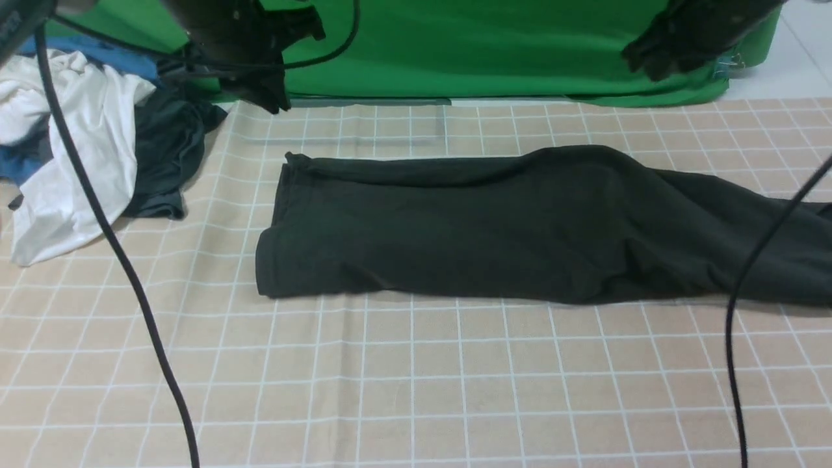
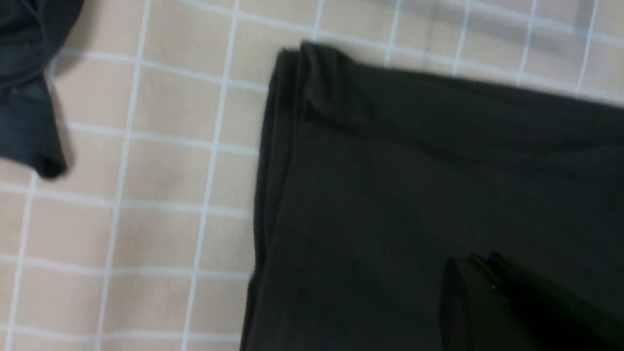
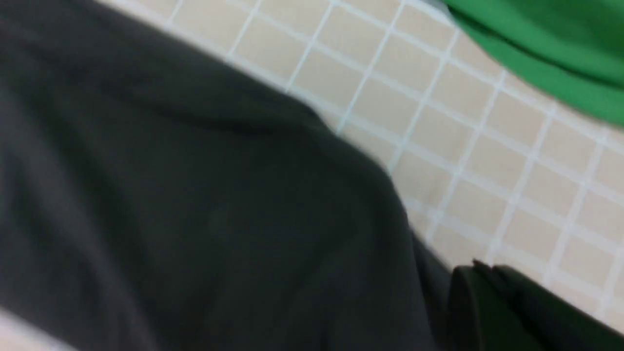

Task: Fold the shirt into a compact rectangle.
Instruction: 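Pull the folded dark garment lengthwise by its ends to straighten it flat on the table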

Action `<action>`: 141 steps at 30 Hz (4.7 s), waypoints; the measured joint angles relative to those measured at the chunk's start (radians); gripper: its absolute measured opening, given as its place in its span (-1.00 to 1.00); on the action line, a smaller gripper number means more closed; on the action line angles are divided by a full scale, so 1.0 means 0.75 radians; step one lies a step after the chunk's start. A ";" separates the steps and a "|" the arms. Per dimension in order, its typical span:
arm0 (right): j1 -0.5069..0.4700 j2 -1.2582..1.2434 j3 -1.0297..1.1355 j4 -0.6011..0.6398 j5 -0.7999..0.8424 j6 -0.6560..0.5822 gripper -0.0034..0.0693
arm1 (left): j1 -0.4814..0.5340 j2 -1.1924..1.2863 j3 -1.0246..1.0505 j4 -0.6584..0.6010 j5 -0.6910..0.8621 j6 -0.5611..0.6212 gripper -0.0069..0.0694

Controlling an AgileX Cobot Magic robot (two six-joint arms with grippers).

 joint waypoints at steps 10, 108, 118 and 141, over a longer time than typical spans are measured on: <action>-0.029 -0.108 0.033 0.121 0.187 -0.010 -0.80 | -0.131 -0.061 0.306 0.005 -0.288 0.003 -0.79; -0.134 -0.011 0.047 0.202 0.094 -0.028 -0.68 | 0.026 -0.119 0.732 0.286 -0.006 -0.039 -0.74; -0.419 0.065 0.047 0.183 0.198 0.101 0.42 | 0.028 -0.122 0.699 0.611 0.014 -0.143 -0.40; -0.408 0.360 0.254 0.219 0.060 -0.153 0.38 | -0.021 0.054 0.657 -0.033 -0.176 0.044 -0.70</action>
